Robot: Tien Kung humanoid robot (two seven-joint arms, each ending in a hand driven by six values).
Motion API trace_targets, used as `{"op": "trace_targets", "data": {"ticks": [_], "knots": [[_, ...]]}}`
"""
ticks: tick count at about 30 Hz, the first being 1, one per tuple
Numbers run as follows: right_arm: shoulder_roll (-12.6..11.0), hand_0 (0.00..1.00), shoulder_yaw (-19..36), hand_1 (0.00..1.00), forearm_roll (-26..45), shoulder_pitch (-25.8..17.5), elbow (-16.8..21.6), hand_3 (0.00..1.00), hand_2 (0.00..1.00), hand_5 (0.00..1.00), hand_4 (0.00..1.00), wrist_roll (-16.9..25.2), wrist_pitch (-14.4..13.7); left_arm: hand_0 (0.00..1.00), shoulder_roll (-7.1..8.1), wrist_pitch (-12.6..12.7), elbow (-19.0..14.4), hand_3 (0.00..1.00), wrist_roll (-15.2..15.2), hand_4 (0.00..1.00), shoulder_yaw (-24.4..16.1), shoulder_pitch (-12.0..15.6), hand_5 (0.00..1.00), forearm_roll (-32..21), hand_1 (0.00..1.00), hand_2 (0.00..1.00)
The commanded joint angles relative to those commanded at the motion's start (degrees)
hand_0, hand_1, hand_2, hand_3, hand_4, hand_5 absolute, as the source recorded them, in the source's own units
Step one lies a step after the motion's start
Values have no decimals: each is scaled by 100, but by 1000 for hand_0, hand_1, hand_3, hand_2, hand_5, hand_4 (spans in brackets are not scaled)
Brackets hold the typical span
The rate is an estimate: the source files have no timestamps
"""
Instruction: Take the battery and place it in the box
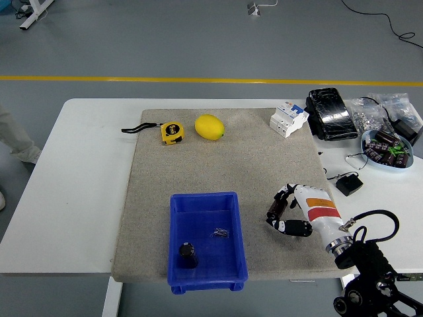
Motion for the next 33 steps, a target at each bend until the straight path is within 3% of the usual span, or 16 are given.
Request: {"op": "trace_targets", "data": {"ticks": [7, 13, 14, 19, 20, 25, 26, 33], "knots": [[-120, 170, -67, 388, -222, 172, 723, 507, 472, 176, 868, -239, 51, 749, 8, -9, 6, 696, 10, 718, -46, 12, 716, 56, 755, 810], [-111, 186, -508, 392, -225, 419, 1410, 506, 473, 160, 846, -362, 230, 749, 25, -15, 5, 697, 18, 718, -60, 18, 716, 76, 754, 810], [-54, 253, -604, 453, -192, 483, 1441, 534, 526, 285, 962, -372, 321, 749, 26, -6, 4, 698, 20, 718, -63, 21, 716, 64, 751, 808], [231, 253, -1078, 453, -80, 780, 1370, 534, 526, 285, 962, -372, 671, 749, 22, 16, -2, 698, 44, 718, -82, 19, 716, 56, 751, 808], [276, 423, -1189, 587, -36, 844, 1329, 862, 678, 438, 998, -367, 722, 749, 25, 15, -5, 697, 43, 718, -77, 15, 715, 55, 751, 806], [462, 423, -1530, 587, 297, 1087, 1058, 862, 678, 438, 998, -255, 773, 749, 24, 47, -11, 697, 15, 718, -13, -13, 715, -46, 751, 806], [495, 532, -1560, 650, 327, 1124, 1013, 991, 746, 445, 998, -240, 752, 748, 24, 55, -14, 695, 8, 716, 8, -22, 713, -74, 750, 806], [513, 551, -1506, 658, 364, 1286, 979, 993, 753, 443, 998, -218, 661, 746, 36, 97, -29, 692, -19, 717, 104, -44, 715, -197, 749, 803]]}}
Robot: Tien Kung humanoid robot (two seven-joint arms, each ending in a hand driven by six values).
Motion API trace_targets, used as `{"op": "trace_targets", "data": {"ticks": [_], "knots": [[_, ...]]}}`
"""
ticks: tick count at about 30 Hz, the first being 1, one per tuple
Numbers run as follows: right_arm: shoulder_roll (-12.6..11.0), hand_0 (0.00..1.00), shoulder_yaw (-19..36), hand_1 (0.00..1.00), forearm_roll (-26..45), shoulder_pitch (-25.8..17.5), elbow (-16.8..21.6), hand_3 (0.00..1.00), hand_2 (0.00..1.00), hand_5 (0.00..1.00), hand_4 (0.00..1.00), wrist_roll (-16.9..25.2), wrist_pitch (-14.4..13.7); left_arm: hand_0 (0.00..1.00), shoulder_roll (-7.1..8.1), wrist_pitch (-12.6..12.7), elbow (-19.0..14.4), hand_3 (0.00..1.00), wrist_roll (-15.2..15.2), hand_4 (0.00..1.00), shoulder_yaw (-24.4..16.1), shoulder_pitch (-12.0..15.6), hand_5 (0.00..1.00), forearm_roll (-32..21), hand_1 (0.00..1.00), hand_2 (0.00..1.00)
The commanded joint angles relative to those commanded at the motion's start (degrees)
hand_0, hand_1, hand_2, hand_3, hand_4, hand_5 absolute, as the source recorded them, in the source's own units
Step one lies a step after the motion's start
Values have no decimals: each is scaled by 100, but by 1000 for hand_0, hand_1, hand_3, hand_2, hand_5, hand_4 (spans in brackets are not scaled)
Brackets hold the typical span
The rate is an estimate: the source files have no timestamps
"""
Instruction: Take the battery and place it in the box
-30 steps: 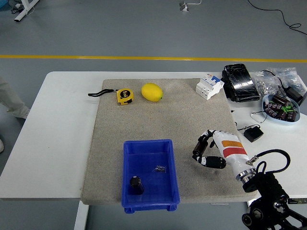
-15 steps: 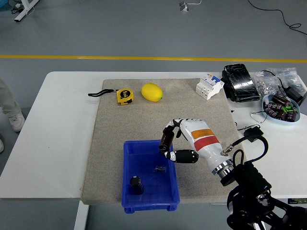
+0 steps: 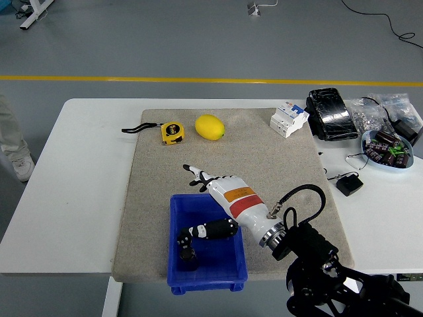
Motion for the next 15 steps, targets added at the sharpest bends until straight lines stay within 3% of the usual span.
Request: {"op": "trace_targets", "data": {"ticks": [15], "knots": [[-123, 549, 495, 649, 67, -41, -18, 976, 746, 444, 998, 36, -209, 744, 0, 55, 2, 690, -1, 716, 22, 8, 713, -24, 743, 797]]}}
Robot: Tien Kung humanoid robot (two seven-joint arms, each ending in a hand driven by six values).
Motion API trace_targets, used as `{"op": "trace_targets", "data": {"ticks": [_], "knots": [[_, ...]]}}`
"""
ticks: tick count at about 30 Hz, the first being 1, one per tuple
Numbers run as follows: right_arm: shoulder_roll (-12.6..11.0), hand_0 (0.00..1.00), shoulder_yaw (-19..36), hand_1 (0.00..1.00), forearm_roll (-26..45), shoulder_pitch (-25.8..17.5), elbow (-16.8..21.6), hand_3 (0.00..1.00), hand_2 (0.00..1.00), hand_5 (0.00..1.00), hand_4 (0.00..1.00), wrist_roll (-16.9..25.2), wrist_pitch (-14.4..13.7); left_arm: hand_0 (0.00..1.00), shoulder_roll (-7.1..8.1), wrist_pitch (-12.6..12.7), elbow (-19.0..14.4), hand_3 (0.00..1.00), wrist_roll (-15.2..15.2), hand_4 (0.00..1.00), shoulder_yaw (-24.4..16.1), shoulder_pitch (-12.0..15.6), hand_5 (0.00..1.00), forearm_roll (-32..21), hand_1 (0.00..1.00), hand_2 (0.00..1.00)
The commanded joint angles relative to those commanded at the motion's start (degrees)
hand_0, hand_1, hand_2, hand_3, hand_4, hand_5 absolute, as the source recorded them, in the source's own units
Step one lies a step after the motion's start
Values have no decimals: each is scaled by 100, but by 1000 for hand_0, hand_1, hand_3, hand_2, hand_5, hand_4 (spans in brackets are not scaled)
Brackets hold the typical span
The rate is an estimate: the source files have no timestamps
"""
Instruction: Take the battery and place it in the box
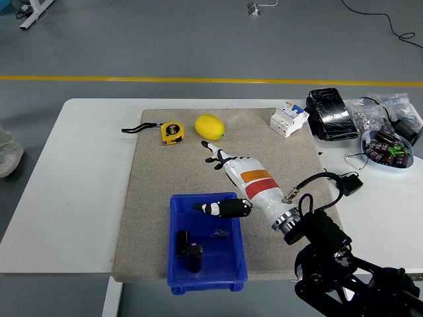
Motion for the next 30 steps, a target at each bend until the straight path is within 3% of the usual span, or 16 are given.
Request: {"op": "trace_targets", "data": {"ticks": [12, 19, 26, 30], "knots": [[-310, 541, 730, 643, 404, -9, 45, 947, 746, 461, 998, 26, -105, 742, -8, 52, 8, 691, -21, 716, 50, -21, 711, -47, 744, 798], [-733, 515, 1288, 611, 679, -138, 245, 938, 762, 470, 998, 108, -156, 740, -19, 66, 11, 688, -4, 713, 45, -35, 707, 0, 743, 796], [-962, 493, 1759, 596, 1326, -390, 361, 915, 754, 484, 998, 368, -265, 740, -45, 67, 43, 684, 11, 713, -59, -38, 710, 120, 744, 798], [-956, 493, 2075, 596, 2161, -636, 354, 915, 754, 484, 998, 726, -340, 740, -28, 71, 51, 684, 27, 713, -114, -33, 710, 210, 744, 798]]}}
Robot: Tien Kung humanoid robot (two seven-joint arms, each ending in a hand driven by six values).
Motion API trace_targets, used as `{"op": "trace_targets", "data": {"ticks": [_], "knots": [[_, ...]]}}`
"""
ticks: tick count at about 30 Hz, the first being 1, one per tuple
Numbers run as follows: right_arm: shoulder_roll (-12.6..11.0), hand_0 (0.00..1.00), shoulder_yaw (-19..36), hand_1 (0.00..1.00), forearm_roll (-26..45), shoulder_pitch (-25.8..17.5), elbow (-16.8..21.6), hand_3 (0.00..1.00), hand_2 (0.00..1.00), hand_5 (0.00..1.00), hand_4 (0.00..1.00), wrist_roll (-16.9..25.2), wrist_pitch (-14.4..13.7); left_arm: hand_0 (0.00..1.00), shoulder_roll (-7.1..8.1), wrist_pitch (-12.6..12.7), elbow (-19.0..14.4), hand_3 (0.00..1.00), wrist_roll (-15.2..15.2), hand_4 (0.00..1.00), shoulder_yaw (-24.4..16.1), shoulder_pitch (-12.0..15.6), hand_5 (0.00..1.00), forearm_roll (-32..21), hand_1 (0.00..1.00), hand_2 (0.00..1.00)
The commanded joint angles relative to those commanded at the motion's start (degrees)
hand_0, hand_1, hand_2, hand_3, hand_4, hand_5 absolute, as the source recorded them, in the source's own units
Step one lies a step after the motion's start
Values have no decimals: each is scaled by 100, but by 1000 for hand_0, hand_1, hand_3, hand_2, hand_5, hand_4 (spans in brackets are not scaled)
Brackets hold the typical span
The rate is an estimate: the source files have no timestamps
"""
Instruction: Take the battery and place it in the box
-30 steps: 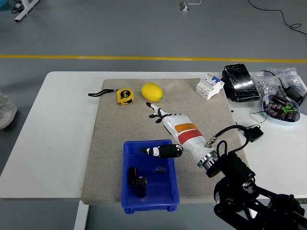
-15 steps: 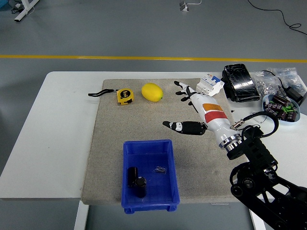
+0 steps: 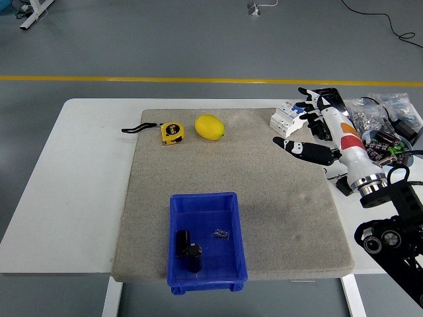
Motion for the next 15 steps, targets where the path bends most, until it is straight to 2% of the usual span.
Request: {"op": "trace_targets", "data": {"ticks": [7, 8, 14, 15], "knots": [[95, 470, 344, 592, 1656, -228, 26, 893, 750, 502, 998, 564, -112, 739, 14, 1, 5, 682, 45, 713, -103, -1, 710, 158, 740, 795], [113, 486, 358, 592, 1879, -242, 33, 874, 752, 548, 998, 602, -134, 739, 15, -13, 7, 682, 62, 711, -146, -7, 710, 225, 741, 796], [229, 486, 334, 592, 3332, -292, 26, 874, 752, 548, 998, 921, -105, 739, -3, -17, 10, 682, 141, 711, -315, -37, 710, 499, 741, 796], [241, 554, 322, 610, 3555, -298, 19, 839, 767, 613, 998, 979, -77, 739, -6, -20, 11, 679, 152, 708, -336, -45, 714, 534, 739, 798]]}}
